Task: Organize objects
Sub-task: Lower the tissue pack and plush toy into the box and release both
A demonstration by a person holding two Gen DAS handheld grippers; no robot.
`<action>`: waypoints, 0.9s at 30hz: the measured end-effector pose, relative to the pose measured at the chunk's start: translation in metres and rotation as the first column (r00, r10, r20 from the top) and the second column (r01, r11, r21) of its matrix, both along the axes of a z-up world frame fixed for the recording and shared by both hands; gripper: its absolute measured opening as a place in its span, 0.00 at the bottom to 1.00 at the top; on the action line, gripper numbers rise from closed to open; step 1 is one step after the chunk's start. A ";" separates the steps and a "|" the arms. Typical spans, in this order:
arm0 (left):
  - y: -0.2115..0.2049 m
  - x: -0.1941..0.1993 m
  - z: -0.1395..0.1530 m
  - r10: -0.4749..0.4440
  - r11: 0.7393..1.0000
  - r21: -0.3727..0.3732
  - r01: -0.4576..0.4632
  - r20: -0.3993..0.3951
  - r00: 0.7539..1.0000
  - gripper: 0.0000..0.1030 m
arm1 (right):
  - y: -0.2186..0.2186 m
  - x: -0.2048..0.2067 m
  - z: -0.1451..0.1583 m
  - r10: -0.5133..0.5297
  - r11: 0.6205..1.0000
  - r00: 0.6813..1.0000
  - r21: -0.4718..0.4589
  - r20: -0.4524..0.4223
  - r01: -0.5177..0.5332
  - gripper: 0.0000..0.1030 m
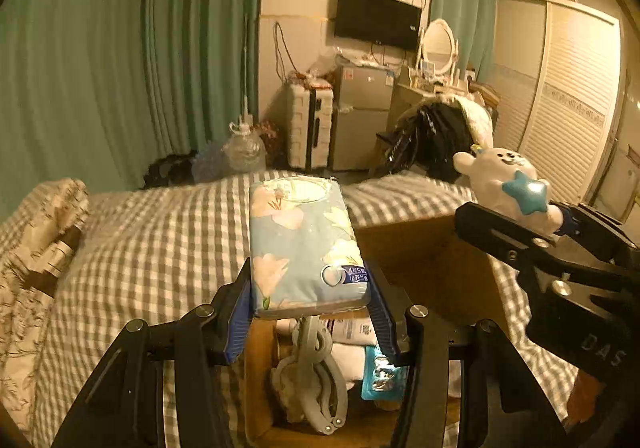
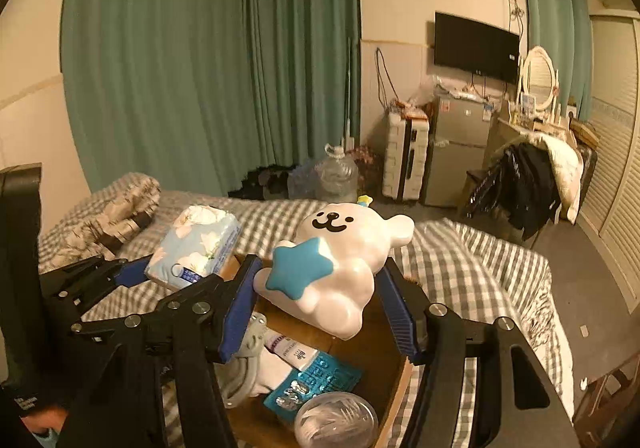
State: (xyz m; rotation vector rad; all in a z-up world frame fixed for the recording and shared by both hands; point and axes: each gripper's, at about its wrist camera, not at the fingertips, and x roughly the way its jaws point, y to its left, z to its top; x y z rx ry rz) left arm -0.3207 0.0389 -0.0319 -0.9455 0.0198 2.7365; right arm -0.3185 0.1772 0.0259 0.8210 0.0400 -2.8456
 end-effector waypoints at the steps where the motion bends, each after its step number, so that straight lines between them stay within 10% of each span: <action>1: 0.000 -0.003 -0.007 -0.008 1.000 -0.002 0.008 0.014 1.000 0.51 | 0.000 -0.005 -0.008 -0.001 1.000 1.000 0.003 0.016 0.001 0.57; 13: 0.007 -0.014 -0.044 -0.039 0.997 -0.062 0.042 0.046 0.998 0.54 | -0.003 -0.031 -0.058 -0.045 0.998 0.995 0.050 0.087 0.041 0.58; 18: 0.004 -0.009 -0.043 -0.030 0.999 -0.032 0.031 0.029 0.999 0.91 | -0.004 -0.027 -0.057 -0.053 0.998 0.997 0.026 0.062 0.052 0.72; 27: -0.017 0.021 -0.004 0.080 0.995 0.058 -0.078 -0.029 0.996 0.97 | 0.000 0.008 -0.015 -0.092 0.996 0.995 -0.022 -0.041 0.091 0.86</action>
